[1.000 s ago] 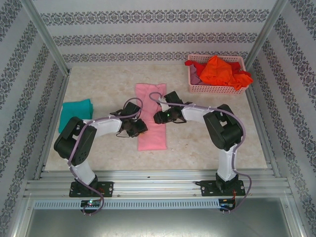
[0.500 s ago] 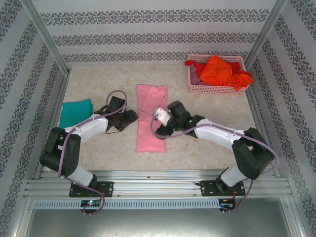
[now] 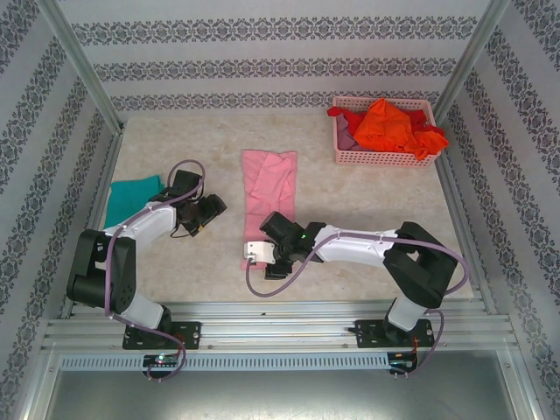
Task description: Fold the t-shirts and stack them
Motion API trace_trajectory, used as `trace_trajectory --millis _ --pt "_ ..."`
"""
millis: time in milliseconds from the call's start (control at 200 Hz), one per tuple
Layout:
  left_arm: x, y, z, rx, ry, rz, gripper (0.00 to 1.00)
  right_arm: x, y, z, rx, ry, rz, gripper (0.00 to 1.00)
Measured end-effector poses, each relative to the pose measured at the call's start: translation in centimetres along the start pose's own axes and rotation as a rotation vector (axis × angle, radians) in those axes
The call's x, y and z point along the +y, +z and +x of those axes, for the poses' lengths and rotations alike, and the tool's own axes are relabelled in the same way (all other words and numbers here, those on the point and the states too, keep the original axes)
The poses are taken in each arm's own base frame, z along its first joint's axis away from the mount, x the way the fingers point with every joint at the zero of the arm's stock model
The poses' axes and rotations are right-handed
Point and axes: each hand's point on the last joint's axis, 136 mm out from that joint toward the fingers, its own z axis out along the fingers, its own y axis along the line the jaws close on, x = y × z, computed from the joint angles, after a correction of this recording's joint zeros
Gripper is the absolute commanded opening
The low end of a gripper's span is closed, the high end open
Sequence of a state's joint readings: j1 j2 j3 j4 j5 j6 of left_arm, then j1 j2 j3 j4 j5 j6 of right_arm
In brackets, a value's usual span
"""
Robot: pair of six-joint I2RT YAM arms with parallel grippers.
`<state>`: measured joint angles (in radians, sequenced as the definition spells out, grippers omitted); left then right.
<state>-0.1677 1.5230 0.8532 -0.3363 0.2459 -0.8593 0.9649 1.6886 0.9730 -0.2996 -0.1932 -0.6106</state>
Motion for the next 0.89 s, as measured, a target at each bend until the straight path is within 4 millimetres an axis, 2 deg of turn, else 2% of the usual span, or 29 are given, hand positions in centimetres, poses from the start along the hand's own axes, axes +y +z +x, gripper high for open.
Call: trace_trajectory --millis 400,520,565,619,714,839,894 --pt "0.7 0.4 0.6 0.015 0.011 -0.016 0.8 0.2 2.0 1.2 0.061 -0.013 -0.032 0.49" --pt "0.8 0.5 0.7 0.021 0.01 -0.018 0.8 -0.2 2.5 1.1 0.072 -0.013 -0.027 0.4" --pt "0.8 0.5 0.7 0.022 0.01 -0.017 0.8 -0.5 2.7 1.0 0.076 -0.015 -0.021 0.33" --pt "0.7 0.5 0.7 0.023 0.01 -0.015 0.8 -0.9 2.7 0.9 0.085 -0.013 -0.007 0.2" --pt "0.7 0.5 0.7 0.024 0.01 -0.015 0.8 -1.3 2.7 0.9 0.095 -0.023 0.014 0.09" --pt "0.6 0.5 0.8 0.027 0.011 -0.007 0.8 -1.3 2.3 1.0 0.102 -0.039 0.015 0.0" --pt "0.4 0.5 0.8 0.028 0.011 0.001 0.8 -1.0 1.9 1.3 0.117 -0.037 0.003 0.0"
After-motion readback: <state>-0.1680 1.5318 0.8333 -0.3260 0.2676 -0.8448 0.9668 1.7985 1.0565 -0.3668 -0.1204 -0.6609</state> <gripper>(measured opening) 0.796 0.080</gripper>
